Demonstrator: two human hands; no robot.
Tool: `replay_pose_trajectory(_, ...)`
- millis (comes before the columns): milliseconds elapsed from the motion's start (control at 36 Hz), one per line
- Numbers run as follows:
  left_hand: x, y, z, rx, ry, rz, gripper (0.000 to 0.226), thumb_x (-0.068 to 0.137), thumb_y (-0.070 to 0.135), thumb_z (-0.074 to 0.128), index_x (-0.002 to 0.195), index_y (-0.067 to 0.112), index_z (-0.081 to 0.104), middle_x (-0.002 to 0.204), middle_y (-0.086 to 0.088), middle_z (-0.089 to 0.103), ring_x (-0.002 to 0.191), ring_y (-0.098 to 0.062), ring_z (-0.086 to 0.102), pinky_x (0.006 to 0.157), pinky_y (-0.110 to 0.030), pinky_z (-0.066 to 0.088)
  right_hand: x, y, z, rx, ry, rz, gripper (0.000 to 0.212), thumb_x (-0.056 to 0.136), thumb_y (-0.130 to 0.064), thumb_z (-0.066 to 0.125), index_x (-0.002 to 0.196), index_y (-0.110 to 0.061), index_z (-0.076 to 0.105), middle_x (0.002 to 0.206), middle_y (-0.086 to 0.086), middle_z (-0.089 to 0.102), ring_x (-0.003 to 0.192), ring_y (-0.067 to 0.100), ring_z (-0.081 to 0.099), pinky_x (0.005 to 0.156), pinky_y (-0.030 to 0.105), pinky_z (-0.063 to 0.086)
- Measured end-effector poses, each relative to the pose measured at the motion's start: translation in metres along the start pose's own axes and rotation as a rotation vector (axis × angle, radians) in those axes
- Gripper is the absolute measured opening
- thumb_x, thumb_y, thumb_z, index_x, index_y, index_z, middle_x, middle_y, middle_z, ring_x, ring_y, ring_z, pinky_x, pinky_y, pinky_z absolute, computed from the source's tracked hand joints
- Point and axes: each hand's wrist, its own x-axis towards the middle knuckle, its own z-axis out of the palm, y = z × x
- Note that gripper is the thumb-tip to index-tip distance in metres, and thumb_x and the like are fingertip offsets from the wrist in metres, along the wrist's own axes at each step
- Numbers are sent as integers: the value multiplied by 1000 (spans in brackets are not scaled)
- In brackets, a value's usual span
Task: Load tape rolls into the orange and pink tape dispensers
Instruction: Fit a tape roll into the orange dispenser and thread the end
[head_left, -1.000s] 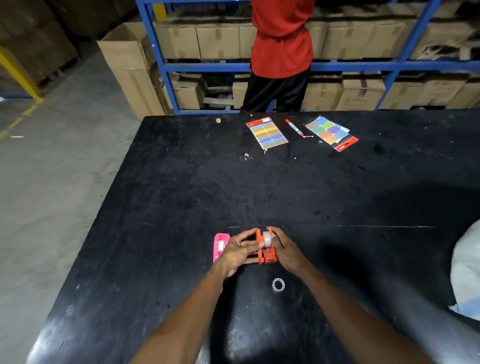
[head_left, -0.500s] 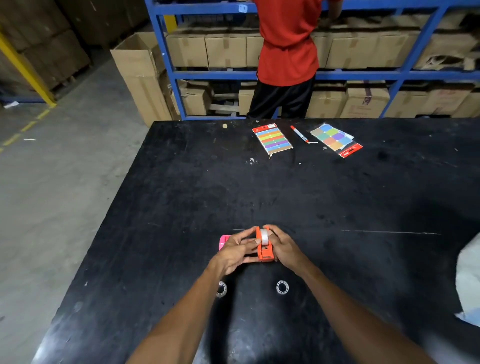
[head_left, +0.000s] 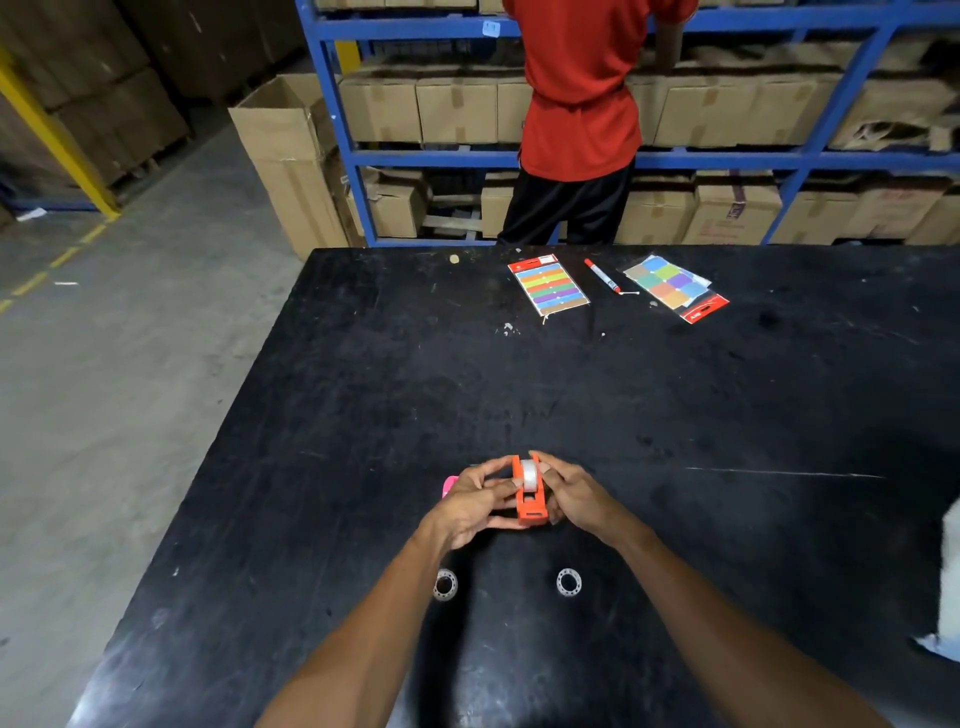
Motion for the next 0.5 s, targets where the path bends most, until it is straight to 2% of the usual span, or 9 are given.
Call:
replay_pose_trajectory(56,-1,2,-2,-8,7,-1,50,95,6,63,142,15,48,122,-22,69,112,-36,69,85,-55,60,1,-2,-3,-83,12,-29,40,106,-32,38,145,-30,45,84,3,64,63,9,60,69,24,53)
replay_pose_trajectory(111,-2,4,-2,-8,9,3,52,95,5,62,143,14,45,125,-24,67,115,-38,67,84,-54,61,2,-4,-5,-148,112,-119,38,105,-26,43,142,-26,52,104,0,56,82,10,59,92,32,52)
replay_pose_trajectory(139,-3,5,-2,-3,11,2,51,96,5,61,143,14,46,125,-25,67,116,-38,66,85,-55,60,2,-5,-5,-154,163,-184,36,104,-22,46,138,-24,56,108,-2,54,90,10,58,99,34,49)
replay_pose_trajectory(222,-3,6,-4,9,13,6,45,96,6,61,139,13,51,126,-27,65,118,-41,65,93,-62,54,0,-12,-7,-207,180,-361,28,97,-25,57,124,-27,65,111,-13,53,92,7,59,93,33,51)
replay_pose_trajectory(333,-3,5,-9,23,-4,17,43,96,6,61,138,11,53,124,-28,66,113,-38,68,92,-61,55,-2,-19,-11,-422,78,-405,38,86,-56,61,119,-38,61,118,-23,54,111,1,55,94,33,41)
replay_pose_trajectory(417,-3,4,-11,19,0,20,45,96,6,61,140,12,50,115,-22,72,109,-34,70,91,-60,56,-1,-23,-13,-535,118,-415,34,85,-52,64,116,-39,62,119,-22,58,114,3,52,93,33,36)
replay_pose_trajectory(500,-4,6,-13,15,5,22,45,95,8,62,139,12,50,116,-21,72,112,-35,69,92,-60,55,2,-30,-12,-587,133,-424,28,87,-48,64,113,-37,65,118,-20,64,111,4,53,95,32,33)
